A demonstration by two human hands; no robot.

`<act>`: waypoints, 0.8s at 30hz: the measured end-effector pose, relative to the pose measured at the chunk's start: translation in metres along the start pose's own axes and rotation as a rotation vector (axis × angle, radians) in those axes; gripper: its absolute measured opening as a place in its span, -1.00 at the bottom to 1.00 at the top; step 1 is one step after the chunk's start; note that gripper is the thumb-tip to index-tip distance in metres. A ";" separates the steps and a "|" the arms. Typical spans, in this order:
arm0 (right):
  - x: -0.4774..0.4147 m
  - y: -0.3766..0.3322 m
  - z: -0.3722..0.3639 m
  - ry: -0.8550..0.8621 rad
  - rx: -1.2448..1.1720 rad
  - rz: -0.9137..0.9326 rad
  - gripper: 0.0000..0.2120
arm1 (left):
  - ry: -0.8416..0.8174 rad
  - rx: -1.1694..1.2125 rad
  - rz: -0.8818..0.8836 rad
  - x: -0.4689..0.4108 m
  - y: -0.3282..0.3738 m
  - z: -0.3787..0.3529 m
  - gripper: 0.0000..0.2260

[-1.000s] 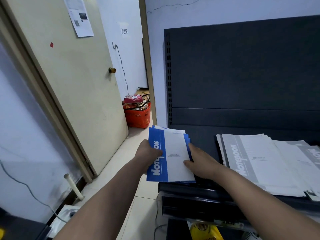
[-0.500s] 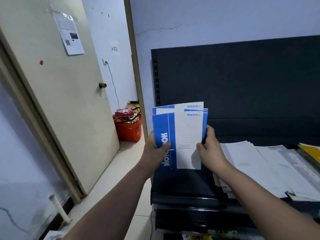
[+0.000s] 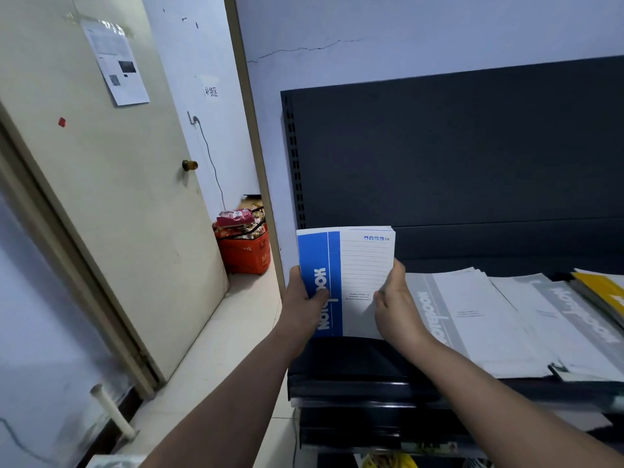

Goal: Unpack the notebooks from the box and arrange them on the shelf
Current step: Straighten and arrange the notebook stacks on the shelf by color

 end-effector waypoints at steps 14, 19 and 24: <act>-0.031 -0.014 0.014 -0.095 0.097 -0.122 -0.48 | 0.013 -0.039 0.202 -0.017 0.029 0.020 -0.71; -0.025 0.011 -0.004 -0.269 0.315 -0.301 -0.51 | -0.006 -0.195 0.348 -0.011 -0.003 0.012 -0.75; -0.018 0.019 -0.012 -0.393 0.446 -0.376 -0.38 | -0.027 -0.354 0.358 -0.011 -0.016 0.008 -0.78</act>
Point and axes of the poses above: each hand's wrist, its own x-axis away from the middle knuckle, its own z-axis out of the back of the hand, y = z × x, the point moved 1 cm from there along -x, towards the middle knuckle, and after that the axes turned 2 degrees about z, right-handed, at the moved point
